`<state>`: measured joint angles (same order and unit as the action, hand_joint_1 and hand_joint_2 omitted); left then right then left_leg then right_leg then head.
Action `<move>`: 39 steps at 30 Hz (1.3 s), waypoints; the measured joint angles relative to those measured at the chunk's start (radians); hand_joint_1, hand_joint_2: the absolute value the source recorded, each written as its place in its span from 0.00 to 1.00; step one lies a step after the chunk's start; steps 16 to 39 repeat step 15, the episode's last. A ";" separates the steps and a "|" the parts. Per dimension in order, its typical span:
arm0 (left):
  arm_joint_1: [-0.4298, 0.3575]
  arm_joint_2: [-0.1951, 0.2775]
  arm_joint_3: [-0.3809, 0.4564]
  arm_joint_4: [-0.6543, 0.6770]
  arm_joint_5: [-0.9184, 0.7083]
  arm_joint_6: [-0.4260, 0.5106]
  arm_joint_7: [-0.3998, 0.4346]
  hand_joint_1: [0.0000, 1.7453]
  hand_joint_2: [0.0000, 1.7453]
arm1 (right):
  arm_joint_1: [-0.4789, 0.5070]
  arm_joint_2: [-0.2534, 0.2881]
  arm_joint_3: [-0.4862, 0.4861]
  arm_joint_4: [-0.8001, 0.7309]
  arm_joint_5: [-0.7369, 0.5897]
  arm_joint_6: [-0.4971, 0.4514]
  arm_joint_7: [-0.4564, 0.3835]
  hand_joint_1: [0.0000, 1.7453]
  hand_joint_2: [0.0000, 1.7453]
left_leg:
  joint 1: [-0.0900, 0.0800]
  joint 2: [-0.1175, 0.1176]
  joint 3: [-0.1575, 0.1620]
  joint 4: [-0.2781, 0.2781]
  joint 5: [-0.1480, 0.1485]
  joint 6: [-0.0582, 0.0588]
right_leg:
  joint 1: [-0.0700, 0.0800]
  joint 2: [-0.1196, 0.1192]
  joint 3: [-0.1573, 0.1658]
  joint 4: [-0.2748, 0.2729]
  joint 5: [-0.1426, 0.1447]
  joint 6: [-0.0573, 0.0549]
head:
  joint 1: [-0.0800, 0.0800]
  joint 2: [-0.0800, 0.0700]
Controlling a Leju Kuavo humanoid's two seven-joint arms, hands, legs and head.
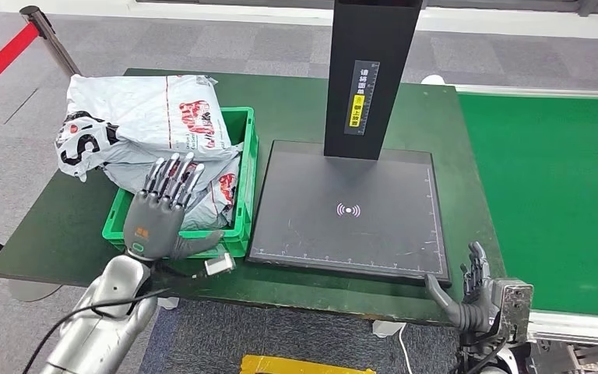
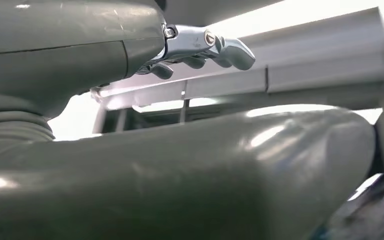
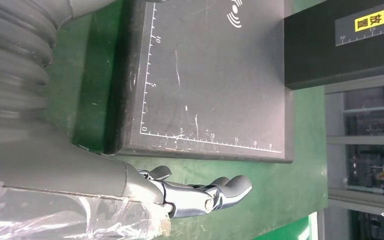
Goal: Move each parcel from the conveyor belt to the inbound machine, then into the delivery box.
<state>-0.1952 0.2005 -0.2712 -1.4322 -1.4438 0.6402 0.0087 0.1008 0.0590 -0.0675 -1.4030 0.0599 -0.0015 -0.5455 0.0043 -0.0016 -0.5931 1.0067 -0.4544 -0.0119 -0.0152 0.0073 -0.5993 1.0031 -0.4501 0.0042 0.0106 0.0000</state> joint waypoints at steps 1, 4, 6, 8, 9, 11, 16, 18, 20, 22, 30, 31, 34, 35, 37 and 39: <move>0.029 -0.017 0.000 -0.041 0.073 0.018 -0.056 0.00 0.00 | 0.002 0.001 0.000 -0.003 0.003 -0.001 0.002 0.00 1.00 | 0.000 0.000 0.000 0.000 0.000 0.000 | 0.000 0.000 0.000 0.000 0.000 0.000 | 0.000 0.000; 0.076 -0.065 -0.026 -0.130 0.356 0.001 -0.223 0.00 0.00 | 0.006 0.007 -0.002 -0.012 0.014 -0.010 0.005 0.00 1.00 | 0.000 0.000 0.000 0.000 -0.001 0.001 | 0.000 -0.001 0.000 -0.001 -0.001 0.001 | 0.000 0.000; 0.084 -0.094 -0.057 -0.171 0.557 -0.089 -0.321 0.00 0.00 | 0.006 0.013 -0.005 -0.018 0.028 -0.017 0.004 0.00 1.00 | 0.000 -0.001 0.000 0.000 -0.001 0.001 | 0.000 -0.002 0.001 -0.001 0.000 0.001 | 0.000 0.000; 0.081 -0.124 -0.090 -0.195 0.721 -0.208 -0.386 0.00 0.00 | 0.003 0.017 -0.007 -0.021 0.041 -0.024 0.000 0.00 1.00 | 0.000 -0.001 0.000 0.000 0.000 0.001 | 0.000 -0.002 0.002 -0.001 0.000 0.001 | 0.000 0.000; 0.077 -0.139 -0.105 -0.200 0.784 -0.262 -0.403 0.00 0.00 | 0.000 0.019 -0.007 -0.021 0.045 -0.027 -0.002 0.00 1.00 | 0.000 -0.001 0.000 0.000 0.000 0.001 | 0.000 -0.002 0.002 -0.001 0.000 0.001 | 0.000 0.000; 0.063 -0.171 -0.128 -0.198 0.907 -0.372 -0.419 0.00 0.00 | -0.013 0.023 -0.007 -0.021 0.052 -0.039 -0.008 0.00 1.00 | 0.000 0.000 0.001 0.000 0.000 0.001 | 0.000 -0.002 0.001 -0.001 0.000 0.001 | 0.000 0.000; -0.001 -0.255 -0.166 -0.115 1.144 -0.555 -0.428 0.00 0.00 | -0.064 0.036 -0.007 -0.014 0.073 -0.082 -0.009 0.00 1.00 | -0.001 -0.001 0.001 0.000 0.002 0.003 | -0.001 -0.002 0.002 -0.001 0.002 0.001 | 0.000 0.000; -0.001 -0.255 -0.166 -0.115 1.144 -0.555 -0.428 0.00 0.00 | -0.064 0.036 -0.007 -0.014 0.073 -0.082 -0.009 0.00 1.00 | -0.001 -0.001 0.001 0.000 0.002 0.003 | -0.001 -0.002 0.002 -0.001 0.002 0.001 | 0.000 0.000; -0.001 -0.255 -0.166 -0.115 1.144 -0.555 -0.428 0.00 0.00 | -0.064 0.036 -0.007 -0.014 0.073 -0.082 -0.009 0.00 1.00 | -0.001 -0.001 0.001 0.000 0.002 0.003 | -0.001 -0.002 0.002 -0.001 0.002 0.001 | 0.000 0.000; -0.001 -0.255 -0.166 -0.115 1.144 -0.555 -0.428 0.00 0.00 | -0.064 0.036 -0.007 -0.014 0.073 -0.082 -0.009 0.00 1.00 | -0.001 -0.001 0.001 0.000 0.002 0.003 | -0.001 -0.002 0.002 -0.001 0.002 0.001 | 0.000 0.000; -0.001 -0.255 -0.166 -0.115 1.144 -0.555 -0.428 0.00 0.00 | -0.064 0.036 -0.007 -0.014 0.073 -0.082 -0.009 0.00 1.00 | -0.001 -0.001 0.001 0.000 0.002 0.003 | -0.001 -0.002 0.002 -0.001 0.002 0.001 | 0.000 0.000; -0.001 -0.255 -0.166 -0.115 1.144 -0.555 -0.428 0.00 0.00 | -0.064 0.036 -0.007 -0.014 0.073 -0.082 -0.009 0.00 1.00 | -0.001 -0.001 0.001 0.000 0.002 0.003 | -0.001 -0.002 0.002 -0.001 0.002 0.001 | 0.000 0.000; -0.001 -0.255 -0.166 -0.115 1.144 -0.555 -0.428 0.00 0.00 | -0.064 0.036 -0.007 -0.014 0.073 -0.082 -0.009 0.00 1.00 | -0.001 -0.001 0.001 0.000 0.002 0.003 | -0.001 -0.002 0.002 -0.001 0.002 0.001 | 0.000 0.000; -0.001 -0.255 -0.166 -0.115 1.144 -0.555 -0.428 0.00 0.00 | -0.064 0.036 -0.007 -0.014 0.073 -0.082 -0.009 0.00 1.00 | -0.001 -0.001 0.001 0.000 0.002 0.003 | -0.001 -0.002 0.002 -0.001 0.002 0.001 | 0.000 0.000; -0.001 -0.255 -0.166 -0.115 1.144 -0.555 -0.428 0.00 0.00 | -0.064 0.036 -0.007 -0.014 0.073 -0.082 -0.009 0.00 1.00 | -0.001 -0.001 0.001 0.000 0.002 0.003 | -0.001 -0.002 0.002 -0.001 0.002 0.001 | 0.000 0.000; -0.001 -0.255 -0.166 -0.115 1.144 -0.555 -0.428 0.00 0.00 | -0.064 0.036 -0.007 -0.014 0.073 -0.082 -0.009 0.00 1.00 | -0.001 -0.001 0.001 0.000 0.002 0.003 | -0.001 -0.002 0.002 -0.001 0.002 0.001 | 0.000 0.000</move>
